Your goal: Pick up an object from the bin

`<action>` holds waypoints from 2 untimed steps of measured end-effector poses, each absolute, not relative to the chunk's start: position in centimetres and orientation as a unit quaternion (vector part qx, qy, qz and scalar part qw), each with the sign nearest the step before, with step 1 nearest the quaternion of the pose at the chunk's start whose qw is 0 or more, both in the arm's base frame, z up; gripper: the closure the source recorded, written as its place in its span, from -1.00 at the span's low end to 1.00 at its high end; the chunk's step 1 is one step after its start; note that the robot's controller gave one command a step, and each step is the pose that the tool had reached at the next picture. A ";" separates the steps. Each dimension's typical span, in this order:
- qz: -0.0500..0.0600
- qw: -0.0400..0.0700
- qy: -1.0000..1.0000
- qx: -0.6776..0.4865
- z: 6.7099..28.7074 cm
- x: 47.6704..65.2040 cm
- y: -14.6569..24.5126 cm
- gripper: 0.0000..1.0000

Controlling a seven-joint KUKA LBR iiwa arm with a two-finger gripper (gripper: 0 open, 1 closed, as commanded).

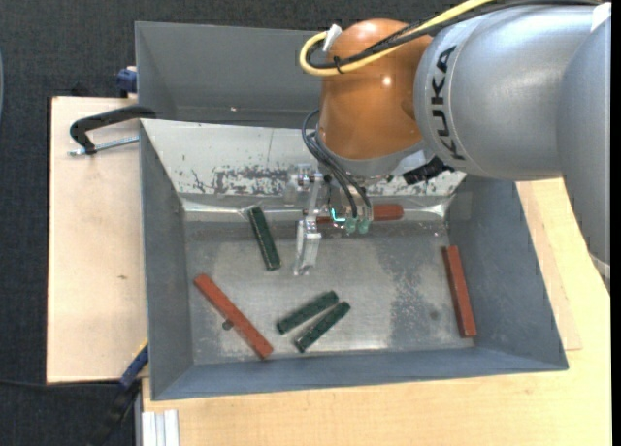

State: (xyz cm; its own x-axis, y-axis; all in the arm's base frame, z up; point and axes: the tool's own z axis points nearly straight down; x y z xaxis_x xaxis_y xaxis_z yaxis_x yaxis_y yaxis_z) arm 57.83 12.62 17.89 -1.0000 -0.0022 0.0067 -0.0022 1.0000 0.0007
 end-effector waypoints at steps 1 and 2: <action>-0.001 -0.001 -1.000 0.000 18.4 58.0 12.6 -1.00; -0.001 -0.005 -0.999 0.054 15.7 56.6 12.1 -1.00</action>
Offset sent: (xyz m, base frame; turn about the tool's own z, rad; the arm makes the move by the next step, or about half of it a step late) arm -0.0587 -0.0234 -0.1089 -0.3975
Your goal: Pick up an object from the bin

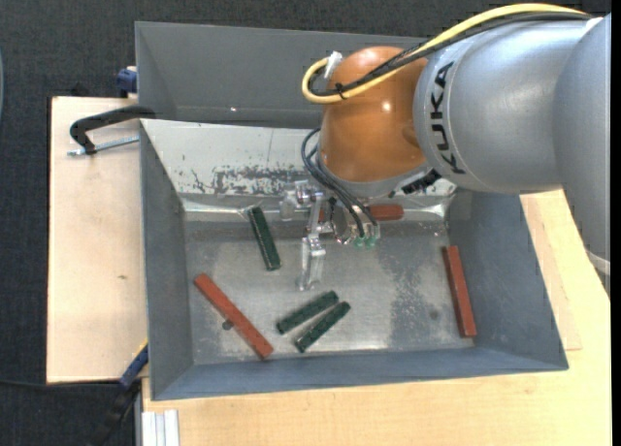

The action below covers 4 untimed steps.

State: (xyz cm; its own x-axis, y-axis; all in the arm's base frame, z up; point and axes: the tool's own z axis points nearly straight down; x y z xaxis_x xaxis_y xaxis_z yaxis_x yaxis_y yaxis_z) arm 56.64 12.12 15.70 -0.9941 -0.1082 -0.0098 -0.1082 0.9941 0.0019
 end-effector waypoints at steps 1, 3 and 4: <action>0.000 -0.001 0.986 -0.167 13.3 50.2 9.8 -1.00; 0.001 0.000 0.969 -0.248 6.9 49.6 9.1 -1.00; 0.001 0.002 0.951 -0.310 7.1 49.9 8.6 1.00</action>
Offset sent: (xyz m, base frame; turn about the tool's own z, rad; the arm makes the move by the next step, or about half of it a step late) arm -0.0586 -0.0243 -0.0393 -0.3565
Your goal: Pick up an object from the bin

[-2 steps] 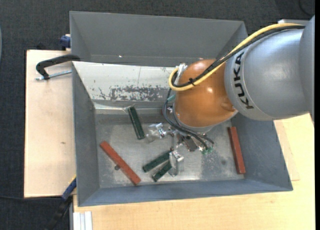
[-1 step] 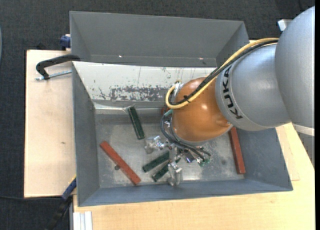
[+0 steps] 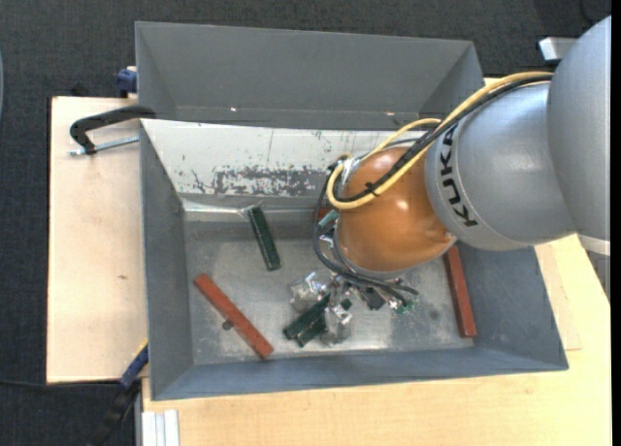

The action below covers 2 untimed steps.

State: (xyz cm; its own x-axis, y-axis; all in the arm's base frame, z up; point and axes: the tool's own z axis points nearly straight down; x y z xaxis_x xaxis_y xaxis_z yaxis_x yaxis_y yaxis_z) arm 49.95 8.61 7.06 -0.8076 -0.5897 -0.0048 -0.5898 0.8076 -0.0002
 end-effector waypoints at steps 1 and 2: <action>0.001 0.002 0.951 -0.310 7.1 49.9 8.6 1.00; 0.001 -0.001 0.951 -0.310 7.5 49.8 8.6 1.00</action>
Offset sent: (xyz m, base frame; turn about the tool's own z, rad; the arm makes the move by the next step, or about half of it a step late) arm 0.0000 0.0000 0.0724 0.0000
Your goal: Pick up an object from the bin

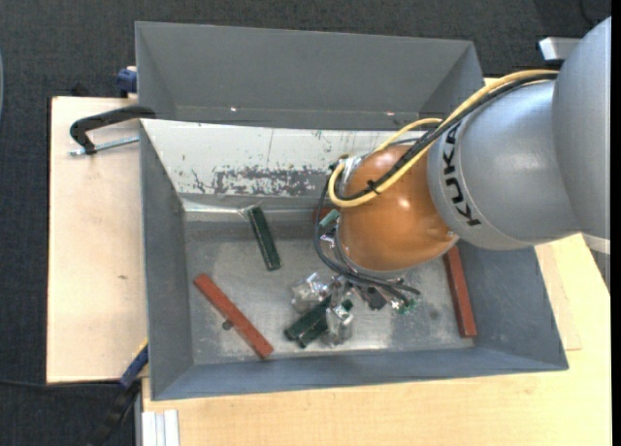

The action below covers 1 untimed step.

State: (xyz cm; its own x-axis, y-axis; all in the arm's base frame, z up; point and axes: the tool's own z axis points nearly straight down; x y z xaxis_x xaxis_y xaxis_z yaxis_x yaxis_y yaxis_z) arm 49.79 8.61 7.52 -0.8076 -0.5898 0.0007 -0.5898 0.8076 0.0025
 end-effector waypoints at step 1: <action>-0.001 0.002 -0.951 0.310 9.6 49.7 8.7 1.00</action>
Offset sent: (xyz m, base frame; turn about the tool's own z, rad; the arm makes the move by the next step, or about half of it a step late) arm 0.0000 0.0000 0.0368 0.0000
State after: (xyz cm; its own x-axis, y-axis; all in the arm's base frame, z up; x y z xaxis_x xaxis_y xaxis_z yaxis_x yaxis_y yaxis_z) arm 49.71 8.65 9.60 -0.8077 -0.5896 0.0025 -0.5896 0.8077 0.0036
